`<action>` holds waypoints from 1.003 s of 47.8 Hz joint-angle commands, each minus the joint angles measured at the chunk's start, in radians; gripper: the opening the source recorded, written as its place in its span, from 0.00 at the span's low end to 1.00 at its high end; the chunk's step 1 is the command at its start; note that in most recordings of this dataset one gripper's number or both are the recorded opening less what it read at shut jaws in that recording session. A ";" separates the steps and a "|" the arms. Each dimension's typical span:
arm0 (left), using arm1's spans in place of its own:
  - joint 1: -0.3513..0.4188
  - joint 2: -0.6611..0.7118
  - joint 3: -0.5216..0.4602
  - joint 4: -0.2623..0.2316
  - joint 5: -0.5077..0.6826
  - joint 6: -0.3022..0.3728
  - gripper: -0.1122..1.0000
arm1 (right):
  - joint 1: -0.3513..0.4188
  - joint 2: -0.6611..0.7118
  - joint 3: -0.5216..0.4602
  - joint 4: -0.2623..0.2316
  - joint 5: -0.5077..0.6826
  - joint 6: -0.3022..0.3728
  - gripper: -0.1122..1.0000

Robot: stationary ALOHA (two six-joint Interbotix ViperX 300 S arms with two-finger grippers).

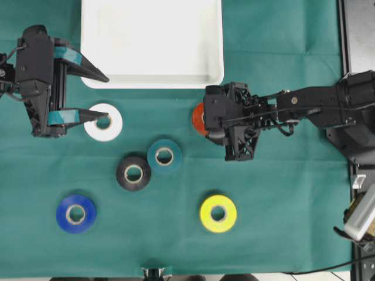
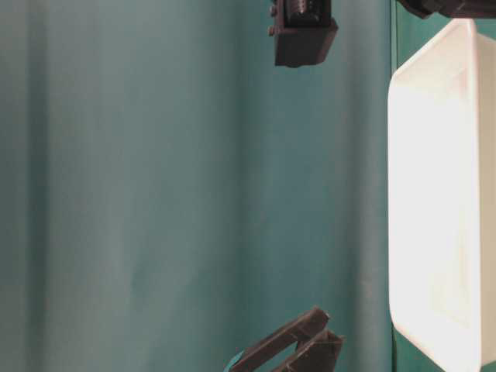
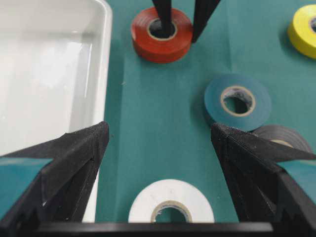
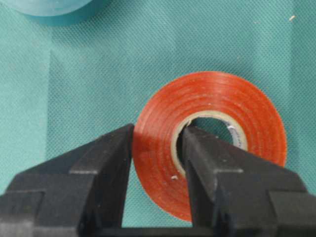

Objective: Put the tape alternately from left to right into the white case.
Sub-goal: 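Lower the right gripper and grasp the red-orange tape roll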

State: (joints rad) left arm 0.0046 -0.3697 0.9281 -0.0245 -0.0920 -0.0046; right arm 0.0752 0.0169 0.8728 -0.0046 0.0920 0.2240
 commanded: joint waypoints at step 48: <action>-0.011 -0.008 -0.011 -0.002 -0.005 0.000 0.94 | 0.091 -0.112 -0.115 -0.002 0.107 0.018 0.12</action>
State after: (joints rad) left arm -0.0015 -0.3697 0.9281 -0.0245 -0.0920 -0.0046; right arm 0.1626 -0.0690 0.7808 -0.0046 0.1994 0.2424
